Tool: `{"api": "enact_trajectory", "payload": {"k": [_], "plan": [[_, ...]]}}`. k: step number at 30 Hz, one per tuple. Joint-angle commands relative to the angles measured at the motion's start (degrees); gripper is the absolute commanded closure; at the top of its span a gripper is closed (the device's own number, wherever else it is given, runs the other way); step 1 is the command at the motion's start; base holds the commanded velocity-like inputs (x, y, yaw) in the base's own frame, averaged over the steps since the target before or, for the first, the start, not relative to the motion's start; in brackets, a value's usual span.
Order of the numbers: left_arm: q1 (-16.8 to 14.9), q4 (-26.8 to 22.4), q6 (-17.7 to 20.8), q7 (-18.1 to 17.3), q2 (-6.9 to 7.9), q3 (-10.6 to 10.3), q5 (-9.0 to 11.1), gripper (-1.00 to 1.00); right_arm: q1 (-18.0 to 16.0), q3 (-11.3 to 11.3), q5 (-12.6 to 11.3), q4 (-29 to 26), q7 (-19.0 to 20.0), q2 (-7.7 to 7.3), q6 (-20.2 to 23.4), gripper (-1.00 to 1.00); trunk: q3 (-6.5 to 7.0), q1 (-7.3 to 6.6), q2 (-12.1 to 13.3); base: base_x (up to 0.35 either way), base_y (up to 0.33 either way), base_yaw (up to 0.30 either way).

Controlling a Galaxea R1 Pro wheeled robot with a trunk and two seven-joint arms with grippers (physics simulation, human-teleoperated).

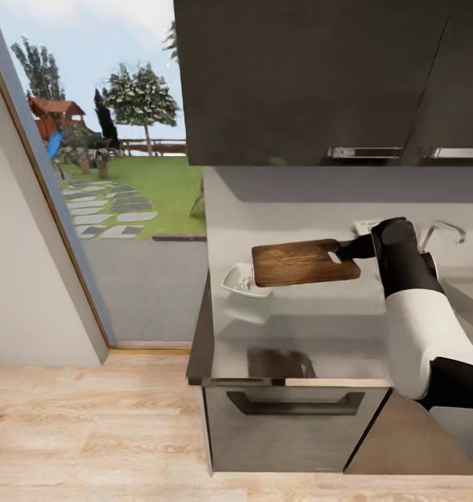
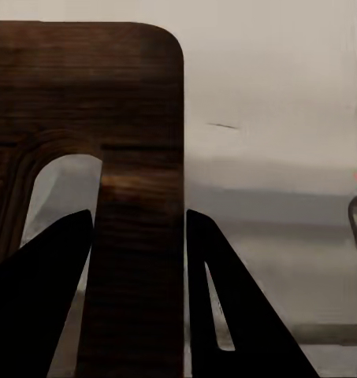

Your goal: In the kitchen, take the Vidalia onion out of the sink, dice it on the chopping board with the paring knife, put the diced onion into the bowl on the countertop, then place both the paring knife and the chopping board into the sink.

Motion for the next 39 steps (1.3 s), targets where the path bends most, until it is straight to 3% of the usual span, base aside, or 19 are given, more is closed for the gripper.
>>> {"api": "enact_trajectory", "payload": {"k": [1, 5, 8, 29, 39], "plan": [[-0.11, 0.24, -0.42, -0.09, 0.00, -0.05, 0.39, -1.00, -0.06, -0.10, 0.03, 0.06, 0.59, -0.32, 0.17, 1.00, -0.08, -0.02, -0.08, -0.335, 0.000, 0.000], [-0.11, 0.23, -0.45, -0.09, 0.00, -0.05, 0.38, -1.00, -0.04, -0.31, -0.35, 0.28, 0.64, -2.03, 0.00, 1.00, -0.08, -0.02, -0.08, -0.335, 0.000, 0.000], [-0.11, 0.24, -0.45, -0.09, 0.01, -0.05, 0.40, -1.00, -0.06, -0.40, -0.65, 0.49, 0.64, -2.52, -0.04, 1.00, -0.08, -0.02, -0.08, -0.323, -0.056, 0.000], [-0.11, 0.21, -0.49, 0.15, -0.02, -0.05, 0.35, -1.00, 0.15, -0.36, -0.69, 1.99, 0.56, -2.78, -2.17, 1.00, -0.08, -0.02, -0.08, -0.058, -0.295, 0.000], [-0.11, 0.21, -0.49, 0.17, -0.07, -0.07, 0.35, -1.00, 0.20, -0.66, -0.69, 9.54, 0.19, -2.86, -7.09, 1.00, -0.08, -0.02, -0.08, 0.000, -0.324, 0.000]]}}
